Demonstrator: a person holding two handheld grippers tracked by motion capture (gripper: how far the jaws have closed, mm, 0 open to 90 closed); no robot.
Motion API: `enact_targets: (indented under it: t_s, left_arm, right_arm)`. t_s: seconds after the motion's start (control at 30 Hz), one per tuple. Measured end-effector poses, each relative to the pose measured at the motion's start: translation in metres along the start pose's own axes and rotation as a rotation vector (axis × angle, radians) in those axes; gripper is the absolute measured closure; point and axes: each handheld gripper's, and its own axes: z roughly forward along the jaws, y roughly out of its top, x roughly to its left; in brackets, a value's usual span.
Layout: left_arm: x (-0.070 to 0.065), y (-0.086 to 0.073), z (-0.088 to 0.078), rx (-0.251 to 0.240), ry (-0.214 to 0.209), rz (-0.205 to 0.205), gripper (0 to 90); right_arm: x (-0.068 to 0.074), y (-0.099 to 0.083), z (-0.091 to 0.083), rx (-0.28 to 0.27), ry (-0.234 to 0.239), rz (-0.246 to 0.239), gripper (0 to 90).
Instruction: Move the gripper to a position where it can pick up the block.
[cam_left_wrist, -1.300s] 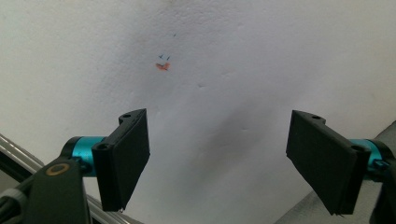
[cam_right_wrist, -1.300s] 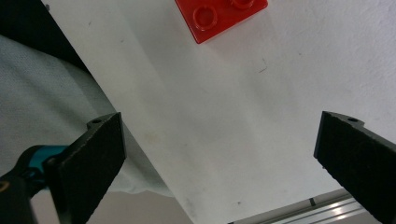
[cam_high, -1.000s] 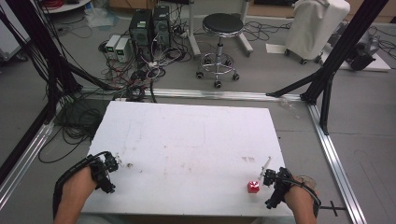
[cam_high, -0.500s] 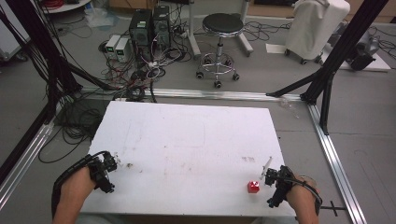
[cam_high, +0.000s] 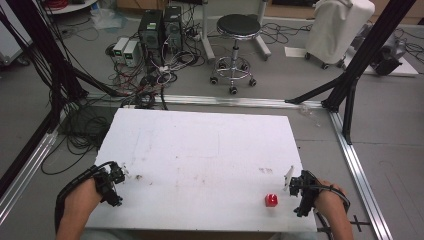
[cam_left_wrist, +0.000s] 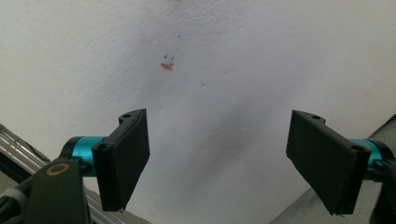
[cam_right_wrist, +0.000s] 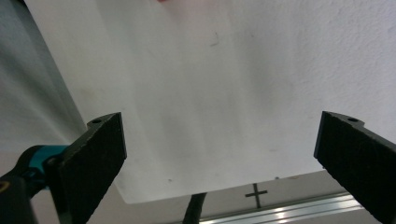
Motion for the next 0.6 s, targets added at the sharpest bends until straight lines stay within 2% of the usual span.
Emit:
enact_targets:
  t_s: [0.1, 0.13, 0.17, 0.23, 0.43, 0.47, 0.6]
  left_arm:
    - [0.0, 0.0, 0.0, 0.0, 0.001, 0.001, 21.7]
    - [0.0, 0.0, 0.0, -0.001, -0.004, 0.0, 21.7]
    - [0.0, 0.0, 0.0, -0.005, -0.002, 0.0, 21.7]
    - [0.0, 0.0, 0.001, -0.002, -0.003, 0.0, 21.7]
    - [-0.001, 0.001, 0.0, -0.004, 0.001, 0.003, 21.8]
    - [-0.001, 0.001, -0.001, -0.005, 0.001, 0.003, 21.8]
    - [0.0, 0.0, -0.001, -0.006, -0.001, 0.0, 21.8]
  right_arm:
    - [-0.005, 0.0, -0.004, 0.0, -0.014, -0.048, 1.5]
    - [-0.005, 0.0, -0.004, 0.0, -0.014, -0.048, 1.5]
    - [-0.007, 0.001, -0.008, 0.007, -0.034, -0.08, 1.5]
    - [-0.005, 0.003, -0.009, -0.001, -0.031, -0.067, 1.5]
    - [-0.001, 0.021, -0.023, 0.009, -0.058, -0.174, 1.5]
    - [-0.001, 0.021, -0.023, 0.009, -0.058, -0.174, 1.5]
    - [0.001, 0.032, -0.03, 0.018, -0.073, -0.223, 1.5]
